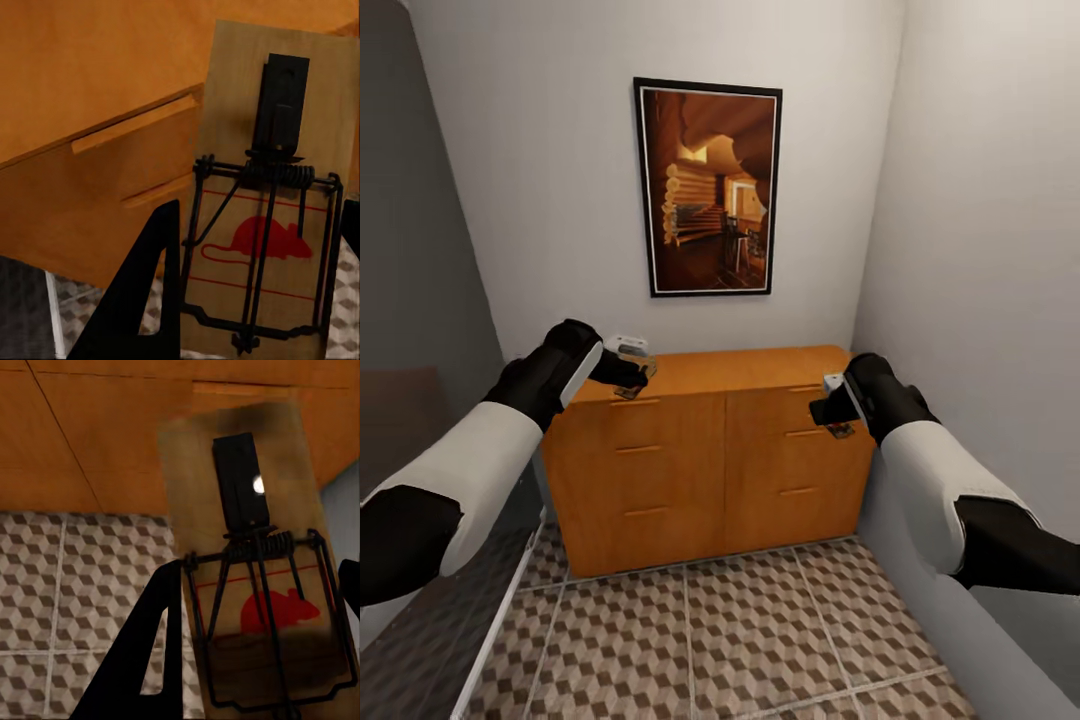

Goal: Take the four mousetraps from the cabinet in the bathroom and place them on the bathroom floor. Make sure all four end up on the same floor surface, and ensure that at least two of them are either under or directly next to the same bathroom sink.

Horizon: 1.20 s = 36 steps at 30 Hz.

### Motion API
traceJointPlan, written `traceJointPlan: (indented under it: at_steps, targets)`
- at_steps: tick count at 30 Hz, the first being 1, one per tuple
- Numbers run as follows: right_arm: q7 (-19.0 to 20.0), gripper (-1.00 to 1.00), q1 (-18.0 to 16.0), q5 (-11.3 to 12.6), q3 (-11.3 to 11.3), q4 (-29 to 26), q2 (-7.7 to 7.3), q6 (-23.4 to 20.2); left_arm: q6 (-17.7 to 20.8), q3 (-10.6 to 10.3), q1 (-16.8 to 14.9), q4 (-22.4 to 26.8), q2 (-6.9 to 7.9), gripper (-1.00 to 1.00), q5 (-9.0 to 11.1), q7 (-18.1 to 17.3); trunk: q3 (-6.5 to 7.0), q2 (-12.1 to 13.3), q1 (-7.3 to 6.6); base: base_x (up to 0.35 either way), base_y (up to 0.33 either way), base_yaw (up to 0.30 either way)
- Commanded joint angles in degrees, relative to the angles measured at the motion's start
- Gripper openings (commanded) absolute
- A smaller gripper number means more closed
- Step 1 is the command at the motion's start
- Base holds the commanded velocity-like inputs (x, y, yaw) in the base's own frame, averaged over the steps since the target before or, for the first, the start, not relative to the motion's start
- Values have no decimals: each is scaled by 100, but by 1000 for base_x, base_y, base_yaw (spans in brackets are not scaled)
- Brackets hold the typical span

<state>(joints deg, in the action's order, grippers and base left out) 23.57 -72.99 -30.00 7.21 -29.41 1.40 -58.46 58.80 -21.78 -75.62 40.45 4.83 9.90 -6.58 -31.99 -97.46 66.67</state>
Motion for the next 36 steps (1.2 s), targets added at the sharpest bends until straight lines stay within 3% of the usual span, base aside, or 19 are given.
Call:
traceJointPlan:
  at_steps: [1, 4, 8, 11, 14, 16, 18, 23, 27, 30, 36]
  targets:
    - [39, -100, 128, -49, 52, 15, 18, 76, 11, -31, 106, -61, -5, -100, 30, 51, -6, -4, -4, -303, -165, 0]
    - [17, -100, 570, -44, 55, 65, 60, 355, -50, 87, 488, -205, -21, -100, 54, 228, -6, -4, -4, -303, -165, 0]
    - [-96, -100, 1296, -25, 60, 94, 143, 716, -688, 508, 1066, -570, -61, -100, 174, 675, -6, -4, -4, -303, -164, 0]
    - [-223, -100, 1895, 16, 66, 181, 204, 1076, -1513, 732, 1452, -1299, -190, -100, 396, 1056, -6, -4, -4, -303, -164, 0]
    - [-371, -100, 2414, 132, 105, 526, 212, 1590, -2622, 817, 1665, -2686, -360, -100, 715, 1253, -6, -4, -4, -304, -163, 0]
    - [-442, -100, 2586, 259, 174, 953, 186, 1891, -3339, 840, 1724, -3478, -502, -100, 905, 1299, -6, -4, -4, -304, -160, 0]
    - [-529, -100, 2660, 387, 221, 1520, 168, 2232, -3786, 851, 1933, -3804, -581, -100, 1002, 1315, -6, -4, -4, -304, -150, 0]
    - [-655, -100, 2803, 580, 251, 2798, 91, 3291, -4145, 868, 2810, -3997, -662, -100, 1164, 1327, -6, -4, -4, -305, -141, 0]
    - [-674, -100, 3389, 619, 254, 3071, 4, 3744, -4732, 869, 3420, -4022, -664, -100, 1706, 1334, -6, -4, -4, -310, -135, 0]
    - [-667, -100, 3637, 625, 260, 3114, -14, 3840, -5048, 868, 3631, -4026, -659, -100, 1963, 1341, -6, -4, -4, -312, -132, 0]
    - [-675, -100, 3700, 626, 255, 3125, -48, 3845, -5109, 866, 3773, -4029, -721, -100, 2027, 1346, -6, -4, -4, -236, -94, 0]
